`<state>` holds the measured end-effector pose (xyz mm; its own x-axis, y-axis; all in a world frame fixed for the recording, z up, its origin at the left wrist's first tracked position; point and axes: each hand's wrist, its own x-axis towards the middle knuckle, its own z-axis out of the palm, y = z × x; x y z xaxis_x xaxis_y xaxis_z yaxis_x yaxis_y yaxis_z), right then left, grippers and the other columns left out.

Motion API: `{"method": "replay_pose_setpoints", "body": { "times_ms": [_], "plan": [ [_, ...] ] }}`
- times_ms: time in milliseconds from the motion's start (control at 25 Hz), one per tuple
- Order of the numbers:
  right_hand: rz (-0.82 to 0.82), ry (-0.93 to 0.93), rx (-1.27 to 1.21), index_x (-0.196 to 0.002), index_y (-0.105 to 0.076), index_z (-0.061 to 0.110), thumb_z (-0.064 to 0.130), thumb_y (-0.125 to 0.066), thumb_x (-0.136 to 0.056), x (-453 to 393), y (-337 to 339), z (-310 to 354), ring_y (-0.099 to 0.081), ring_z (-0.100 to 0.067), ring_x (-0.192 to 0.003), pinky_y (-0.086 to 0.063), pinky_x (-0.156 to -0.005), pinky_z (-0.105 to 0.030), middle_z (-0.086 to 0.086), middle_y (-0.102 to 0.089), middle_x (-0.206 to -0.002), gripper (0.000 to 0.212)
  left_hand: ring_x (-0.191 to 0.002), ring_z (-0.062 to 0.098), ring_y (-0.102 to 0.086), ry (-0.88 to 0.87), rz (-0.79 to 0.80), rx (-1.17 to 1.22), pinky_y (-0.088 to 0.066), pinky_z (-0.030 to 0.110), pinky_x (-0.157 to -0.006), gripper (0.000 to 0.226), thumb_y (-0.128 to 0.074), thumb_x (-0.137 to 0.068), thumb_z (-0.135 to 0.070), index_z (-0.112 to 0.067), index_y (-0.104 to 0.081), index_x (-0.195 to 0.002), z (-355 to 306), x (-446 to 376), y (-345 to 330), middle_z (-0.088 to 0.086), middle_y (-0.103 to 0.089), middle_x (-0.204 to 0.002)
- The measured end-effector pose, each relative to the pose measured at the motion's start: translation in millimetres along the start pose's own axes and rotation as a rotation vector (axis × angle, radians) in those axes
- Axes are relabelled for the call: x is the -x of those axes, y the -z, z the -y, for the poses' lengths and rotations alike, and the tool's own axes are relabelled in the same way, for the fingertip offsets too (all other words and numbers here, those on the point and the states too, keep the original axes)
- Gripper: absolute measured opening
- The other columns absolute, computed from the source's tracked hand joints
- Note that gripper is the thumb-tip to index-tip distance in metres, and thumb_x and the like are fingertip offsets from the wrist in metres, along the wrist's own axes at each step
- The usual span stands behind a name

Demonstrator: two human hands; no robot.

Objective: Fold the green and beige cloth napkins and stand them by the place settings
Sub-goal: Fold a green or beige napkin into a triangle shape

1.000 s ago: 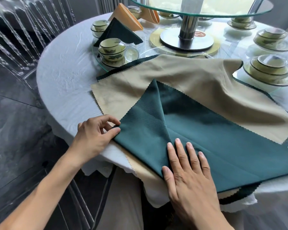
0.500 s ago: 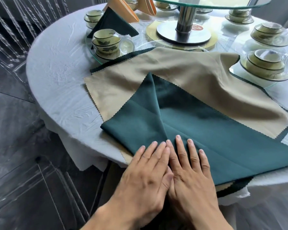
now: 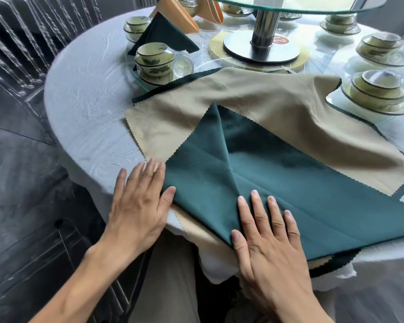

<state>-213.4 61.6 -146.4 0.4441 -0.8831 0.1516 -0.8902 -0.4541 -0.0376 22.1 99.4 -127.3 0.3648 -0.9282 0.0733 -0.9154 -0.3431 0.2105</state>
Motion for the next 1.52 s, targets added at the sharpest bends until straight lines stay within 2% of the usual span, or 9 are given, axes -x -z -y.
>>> {"method": "replay_pose_setpoints", "body": {
  "times_ms": [120,240,320,560,760,1040,1240,1320,1520],
  "plan": [
    [0.015,0.002,-0.004,-0.148,-0.041,0.02,0.049,-0.007,-0.101,0,2,-2,-0.035,-0.029,-0.142,-0.021,-0.111,-0.048,-0.005,-0.039,-0.154,0.065,-0.14,0.023,-0.037,-0.038,-0.192,0.134,-0.023,0.046,-0.112,0.062,-0.041,-0.089,-0.047,-0.021,-0.049,-0.144,-6,-1,6,0.003,-0.045,-0.152],
    [0.022,0.005,-0.012,-0.148,-0.04,0.021,0.048,-0.009,-0.101,0,2,-1,-0.035,-0.029,-0.142,-0.021,-0.11,-0.048,-0.005,-0.039,-0.154,0.063,-0.119,0.028,-0.059,-0.434,-0.338,0.187,-0.042,0.044,-0.102,0.036,-0.057,-0.086,-0.028,-0.009,-0.072,-0.112,-26,9,10,0.007,-0.065,-0.128],
    [0.027,0.019,-0.028,-0.148,-0.04,0.02,0.049,-0.017,-0.1,-1,3,-1,-0.034,-0.028,-0.142,-0.02,-0.11,-0.047,-0.005,-0.037,-0.155,0.06,-0.119,0.028,-0.061,-0.546,-0.265,0.202,-0.044,0.04,-0.101,0.036,-0.053,-0.089,-0.023,-0.004,-0.071,-0.113,-56,28,0,0.01,-0.065,-0.128],
    [0.234,0.284,-0.465,-0.15,-0.036,0.026,0.041,-0.044,-0.085,13,32,-61,-0.005,-0.005,-0.149,-0.002,-0.12,-0.026,0.013,-0.017,-0.161,0.067,-0.142,0.031,-0.039,-0.427,-0.077,0.062,-0.026,0.044,-0.113,0.064,-0.039,-0.093,-0.038,0.004,-0.048,-0.141,-104,59,-39,0.02,-0.041,-0.151],
    [0.21,0.27,-0.403,-0.141,-0.05,0.027,0.028,-0.046,-0.079,12,54,-167,-0.023,-0.01,-0.147,-0.017,-0.119,-0.028,0.013,-0.036,-0.154,0.063,-0.146,0.035,-0.029,-0.462,-0.053,-0.006,-0.022,0.049,-0.115,0.095,-0.042,-0.082,-0.067,-0.001,-0.035,-0.15,-102,61,-45,0.022,-0.03,-0.157],
    [0.011,0.044,-0.196,-0.116,-0.068,0.027,0.001,-0.066,-0.081,-4,57,-277,-0.052,-0.031,-0.126,-0.04,-0.107,-0.046,0.0,-0.061,-0.131,0.044,-0.141,0.045,-0.034,-0.494,-0.162,0.019,-0.027,0.055,-0.113,0.074,-0.039,-0.078,-0.021,-0.027,-0.038,-0.151,-106,62,-44,0.03,-0.034,-0.152],
    [0.016,-0.061,-0.829,-0.077,-0.076,0.021,0.021,-0.083,-0.074,-14,92,-273,-0.065,-0.024,-0.108,-0.052,-0.089,-0.024,-0.005,-0.072,-0.111,0.008,-0.141,0.039,-0.037,-0.587,-0.118,-0.047,-0.02,0.052,-0.114,0.078,-0.034,-0.074,-0.02,-0.032,-0.033,-0.152,-62,39,-30,0.022,-0.04,-0.152],
    [0.01,-0.08,-1.061,-0.082,-0.075,0.012,0.032,-0.08,-0.074,-25,103,-256,-0.068,-0.021,-0.099,-0.054,-0.086,-0.023,-0.009,-0.074,-0.105,0.023,-0.144,0.036,-0.032,-0.649,-0.139,-0.062,-0.02,0.054,-0.116,0.077,-0.036,-0.075,-0.018,-0.027,-0.035,-0.152,-40,29,-23,0.018,-0.036,-0.155],
    [-0.036,-0.059,-1.149,-0.09,-0.071,0.006,-0.007,-0.067,-0.08,-103,114,-177,-0.066,-0.017,-0.078,-0.055,-0.077,-0.025,-0.001,-0.076,-0.083,0.017,-0.113,0.033,-0.059,-0.753,-0.353,0.104,-0.047,0.044,-0.098,0.044,-0.057,-0.08,0.004,-0.001,-0.068,-0.122,-39,41,-21,0.017,-0.063,-0.125]
  ]
}}
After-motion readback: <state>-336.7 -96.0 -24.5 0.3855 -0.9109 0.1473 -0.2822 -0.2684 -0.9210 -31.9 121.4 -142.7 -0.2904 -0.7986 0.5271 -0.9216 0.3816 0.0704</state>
